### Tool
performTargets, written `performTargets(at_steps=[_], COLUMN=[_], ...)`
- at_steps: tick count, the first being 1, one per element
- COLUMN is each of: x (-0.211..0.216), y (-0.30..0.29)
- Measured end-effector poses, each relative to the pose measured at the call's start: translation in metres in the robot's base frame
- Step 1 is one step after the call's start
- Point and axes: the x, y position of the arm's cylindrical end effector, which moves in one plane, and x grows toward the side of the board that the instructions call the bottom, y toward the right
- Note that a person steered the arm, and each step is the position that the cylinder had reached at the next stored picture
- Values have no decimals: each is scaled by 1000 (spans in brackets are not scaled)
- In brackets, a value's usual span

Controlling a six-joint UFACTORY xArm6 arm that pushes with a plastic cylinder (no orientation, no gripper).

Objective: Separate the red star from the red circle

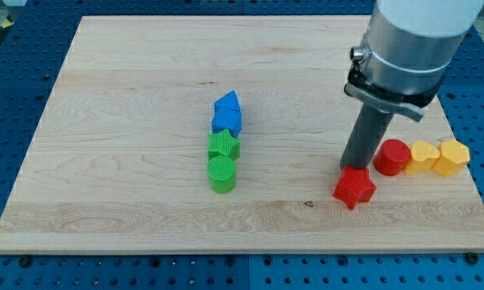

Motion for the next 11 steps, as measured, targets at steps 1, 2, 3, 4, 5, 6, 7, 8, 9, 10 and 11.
performTargets(at_steps=[1, 2, 3, 4, 5, 6, 7, 8, 9, 10, 11], x=[4, 12, 60, 90, 88, 46, 39, 69, 64, 47, 47], y=[-18, -51, -52, -31, 14, 7, -6, -8, -32, -32, -32])
